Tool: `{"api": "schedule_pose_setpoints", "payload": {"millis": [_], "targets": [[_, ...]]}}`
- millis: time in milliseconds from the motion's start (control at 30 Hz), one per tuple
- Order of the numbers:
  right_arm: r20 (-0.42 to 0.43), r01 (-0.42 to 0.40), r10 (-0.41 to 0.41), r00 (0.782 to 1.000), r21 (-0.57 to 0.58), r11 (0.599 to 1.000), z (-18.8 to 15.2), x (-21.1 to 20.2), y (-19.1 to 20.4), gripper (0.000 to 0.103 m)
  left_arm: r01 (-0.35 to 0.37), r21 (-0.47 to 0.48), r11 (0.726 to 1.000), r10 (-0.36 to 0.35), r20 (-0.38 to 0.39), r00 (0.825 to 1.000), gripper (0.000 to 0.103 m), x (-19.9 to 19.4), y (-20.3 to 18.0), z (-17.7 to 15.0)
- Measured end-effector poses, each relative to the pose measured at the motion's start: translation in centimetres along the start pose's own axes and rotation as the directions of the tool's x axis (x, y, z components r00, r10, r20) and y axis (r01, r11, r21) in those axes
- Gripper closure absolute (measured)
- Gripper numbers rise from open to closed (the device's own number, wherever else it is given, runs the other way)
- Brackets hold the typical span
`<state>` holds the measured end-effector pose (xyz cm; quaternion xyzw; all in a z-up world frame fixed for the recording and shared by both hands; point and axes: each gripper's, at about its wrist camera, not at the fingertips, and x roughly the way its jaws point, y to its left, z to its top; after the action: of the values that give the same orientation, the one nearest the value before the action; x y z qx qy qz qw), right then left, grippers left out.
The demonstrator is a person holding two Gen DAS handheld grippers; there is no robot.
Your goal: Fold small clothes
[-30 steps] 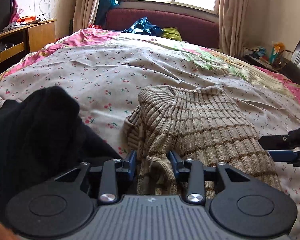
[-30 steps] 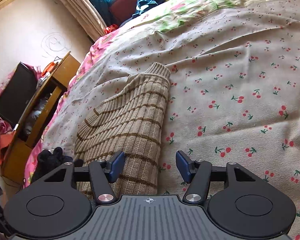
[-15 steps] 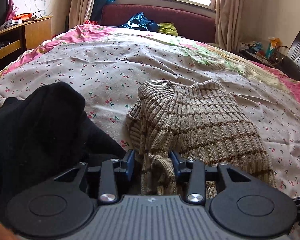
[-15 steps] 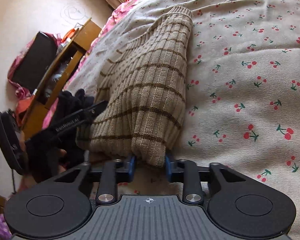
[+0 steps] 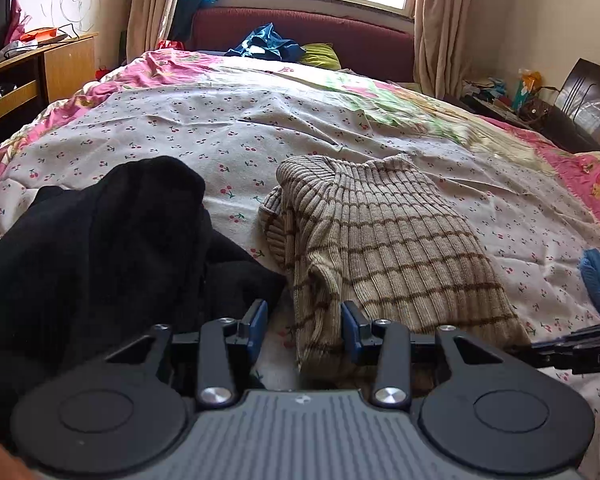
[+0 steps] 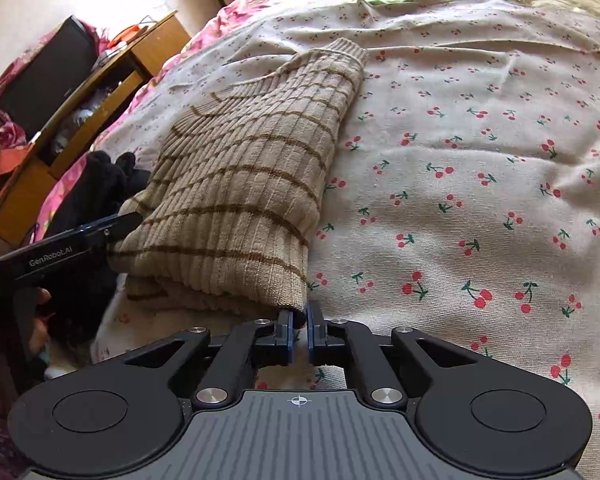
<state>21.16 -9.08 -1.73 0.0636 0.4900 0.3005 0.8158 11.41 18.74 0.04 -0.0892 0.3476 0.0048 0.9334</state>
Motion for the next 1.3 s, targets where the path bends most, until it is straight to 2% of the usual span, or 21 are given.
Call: {"api": "schedule_pose_setpoints", "payload": {"millis": [100,200,233,333,433,500,533,567,600,633,733,800,933,1033,1100,1167,1300], "targets": [[0.036,0.016,-0.013,0.999,-0.08,0.997,-0.7,-0.9,1.4,0.09,0.033,-0.01,0.999,-0.033,-0.016,0.999,0.05,-1.5,0.1,-1.5],[0.063,0.046,-0.035,0.997,-0.177,0.983,-1.3,-0.9,2.9,0.076,0.036,0.016,0.999,-0.035,-0.013,0.999,0.05,-1.4,-0.2,-2.1],[0.065,0.062,-0.05,0.997,-0.189,0.98,-1.3,-0.5,3.2,0.068,0.032,0.024,0.999,-0.031,-0.013,0.999,0.05,-1.1,-0.4,-2.2],[0.096,0.144,-0.125,0.988,-0.229,0.963,-1.1,0.9,3.9,0.067,0.051,0.07,0.996,-0.051,0.0,0.999,0.048,-0.6,-1.2,-2.2],[0.094,0.126,-0.109,0.99,-0.21,0.97,-1.0,1.4,3.7,0.067,0.02,0.121,0.992,-0.022,0.012,1.0,0.042,0.1,-2.0,-2.2],[0.101,0.128,-0.109,0.989,-0.207,0.97,-1.0,1.7,3.3,0.067,0.007,0.118,0.993,-0.01,0.025,1.0,0.042,0.9,-1.9,-1.9],[0.102,0.123,-0.104,0.989,-0.202,0.972,-1.0,1.8,3.2,0.067,0.008,0.112,0.994,-0.011,0.028,1.0,0.042,1.2,-1.9,-1.7],[0.102,0.121,-0.103,0.989,-0.191,0.974,-0.9,1.9,2.9,0.073,0.011,0.111,0.994,-0.014,0.034,0.999,0.042,1.4,-1.9,-1.5],[0.104,0.123,-0.105,0.989,-0.179,0.976,-0.8,2.0,2.8,0.077,0.026,0.109,0.994,-0.029,0.028,0.999,0.056,1.5,-1.9,-1.3],[0.1,0.118,-0.102,0.99,-0.17,0.978,-0.7,1.9,2.7,0.09,0.049,0.092,0.995,-0.05,0.005,0.999,0.071,1.7,-1.8,-1.0],[0.102,0.103,-0.088,0.991,-0.149,0.984,-0.2,1.0,2.8,0.094,0.093,0.033,0.995,-0.092,-0.023,0.995,0.074,1.4,-1.2,-0.1],[0.122,0.097,-0.078,0.989,-0.157,0.983,0.2,-0.5,3.2,0.095,0.133,-0.02,0.991,-0.133,-0.008,0.991,0.074,0.2,-0.6,0.7],[0.158,0.112,-0.084,0.984,-0.18,0.977,0.5,-3.3,3.3,0.099,0.216,-0.147,0.965,-0.217,0.01,0.976,0.075,-1.7,0.3,0.4],[0.121,0.157,-0.138,0.983,-0.164,0.974,0.1,-1.9,2.2,0.099,0.18,-0.157,0.971,-0.194,-0.076,0.978,0.075,0.0,0.1,-1.8],[0.074,0.193,-0.183,0.98,-0.17,0.966,-0.4,0.3,1.7,0.099,0.16,-0.198,0.967,-0.187,-0.124,0.975,0.075,1.2,0.7,-3.4],[0.092,0.229,-0.213,0.973,-0.223,0.947,-1.1,0.8,2.3,0.097,0.163,-0.215,0.963,-0.19,-0.111,0.975,0.075,0.8,1.1,-3.6],[0.129,0.23,-0.2,0.971,-0.286,0.93,-1.5,-0.9,3.3,0.093,0.178,-0.187,0.966,-0.199,-0.1,0.975,0.078,-0.4,0.8,-3.1]]}}
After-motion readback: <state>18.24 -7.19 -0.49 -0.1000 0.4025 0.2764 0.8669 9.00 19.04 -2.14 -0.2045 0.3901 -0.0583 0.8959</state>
